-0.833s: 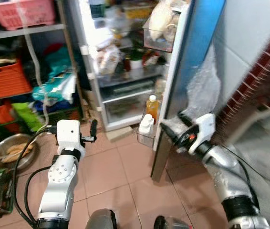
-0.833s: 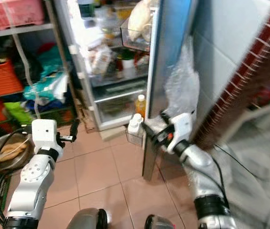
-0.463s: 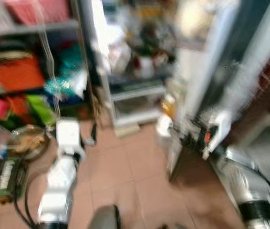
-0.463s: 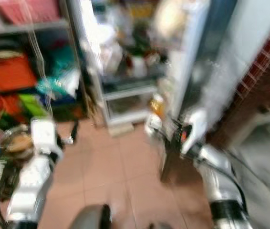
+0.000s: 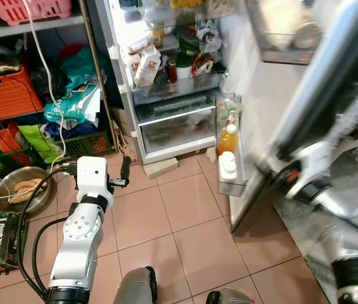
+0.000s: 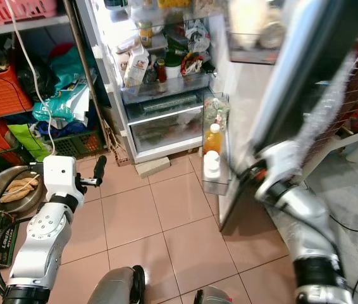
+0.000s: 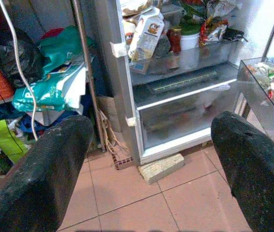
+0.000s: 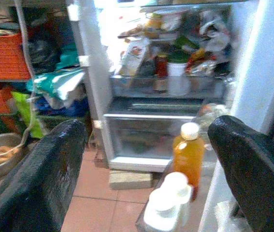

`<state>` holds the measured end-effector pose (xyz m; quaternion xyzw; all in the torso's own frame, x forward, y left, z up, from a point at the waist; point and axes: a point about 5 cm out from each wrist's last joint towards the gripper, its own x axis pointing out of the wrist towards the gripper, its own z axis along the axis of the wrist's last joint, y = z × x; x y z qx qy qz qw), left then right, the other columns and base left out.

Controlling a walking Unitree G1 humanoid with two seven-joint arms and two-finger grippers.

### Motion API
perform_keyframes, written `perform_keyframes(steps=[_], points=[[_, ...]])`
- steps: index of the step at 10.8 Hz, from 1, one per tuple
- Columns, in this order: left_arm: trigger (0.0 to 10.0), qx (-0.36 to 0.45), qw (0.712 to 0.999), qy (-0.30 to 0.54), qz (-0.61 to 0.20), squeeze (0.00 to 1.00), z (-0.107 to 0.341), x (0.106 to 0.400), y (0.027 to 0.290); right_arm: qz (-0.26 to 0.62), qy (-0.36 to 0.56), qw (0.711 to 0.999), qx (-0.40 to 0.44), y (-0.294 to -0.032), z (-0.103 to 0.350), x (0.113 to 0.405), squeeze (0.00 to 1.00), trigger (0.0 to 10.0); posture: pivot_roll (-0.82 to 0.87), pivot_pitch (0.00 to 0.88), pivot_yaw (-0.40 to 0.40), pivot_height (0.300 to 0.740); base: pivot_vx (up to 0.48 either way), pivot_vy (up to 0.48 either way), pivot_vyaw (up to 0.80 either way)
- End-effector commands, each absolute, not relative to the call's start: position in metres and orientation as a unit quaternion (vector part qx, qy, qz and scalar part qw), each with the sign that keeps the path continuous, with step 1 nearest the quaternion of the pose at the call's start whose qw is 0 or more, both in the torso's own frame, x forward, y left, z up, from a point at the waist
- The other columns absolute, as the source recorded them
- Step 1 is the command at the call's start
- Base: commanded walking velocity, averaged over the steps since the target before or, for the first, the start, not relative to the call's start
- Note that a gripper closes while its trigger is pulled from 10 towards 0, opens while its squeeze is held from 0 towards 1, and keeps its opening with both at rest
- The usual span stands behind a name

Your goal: Restocking fridge

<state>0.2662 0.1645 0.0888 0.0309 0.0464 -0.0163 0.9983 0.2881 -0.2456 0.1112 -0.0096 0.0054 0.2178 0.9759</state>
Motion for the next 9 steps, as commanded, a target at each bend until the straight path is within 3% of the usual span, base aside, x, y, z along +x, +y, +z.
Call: perform_keyframes(steps=[1, 3, 4, 5, 7, 9], points=[[10.0, 0.033, 0.998, 0.054, -0.014, 0.00, 0.086, 0.264, 0.166, 0.187, 0.016, 0.982, 0.014, -0.262, 0.104, 0.278, 0.00, 10.0, 0.08, 0.053, 0.018, 0.740, 0.000, 0.000, 0.00], [10.0, 0.033, 0.998, 0.054, -0.014, 0.00, 0.085, 0.264, 0.168, 0.241, 0.055, 0.968, 0.044, -0.265, 0.090, 0.247, 0.00, 10.0, 0.06, 0.054, 0.021, 0.740, 0.000, 0.000, 0.00], [10.0, 0.034, 0.998, 0.055, -0.024, 0.00, 0.085, 0.265, 0.165, 0.306, 0.106, 0.944, 0.063, -0.264, 0.078, 0.214, 0.00, 10.0, 0.05, 0.054, 0.023, 0.740, 0.000, 0.000, 0.00], [10.0, 0.034, 0.998, 0.055, -0.026, 0.00, 0.085, 0.266, 0.164, 0.317, 0.122, 0.939, 0.060, -0.267, 0.075, 0.205, 0.00, 10.0, 0.04, 0.051, 0.026, 0.740, 0.000, 0.000, 0.00], [10.0, 0.034, 0.997, 0.055, -0.030, 0.00, 0.084, 0.268, 0.164, 0.174, 0.076, 0.981, -0.036, -0.292, 0.084, 0.206, 0.00, 10.0, 0.03, 0.048, 0.031, 0.740, 0.000, 0.000, 0.00], [10.0, 0.035, 0.997, 0.054, -0.038, 0.00, 0.083, 0.272, 0.160, -0.016, -0.018, 0.995, -0.101, -0.308, 0.123, 0.246, 0.00, 10.0, 0.02, 0.039, 0.032, 0.740, 0.000, 0.000, 0.00]])
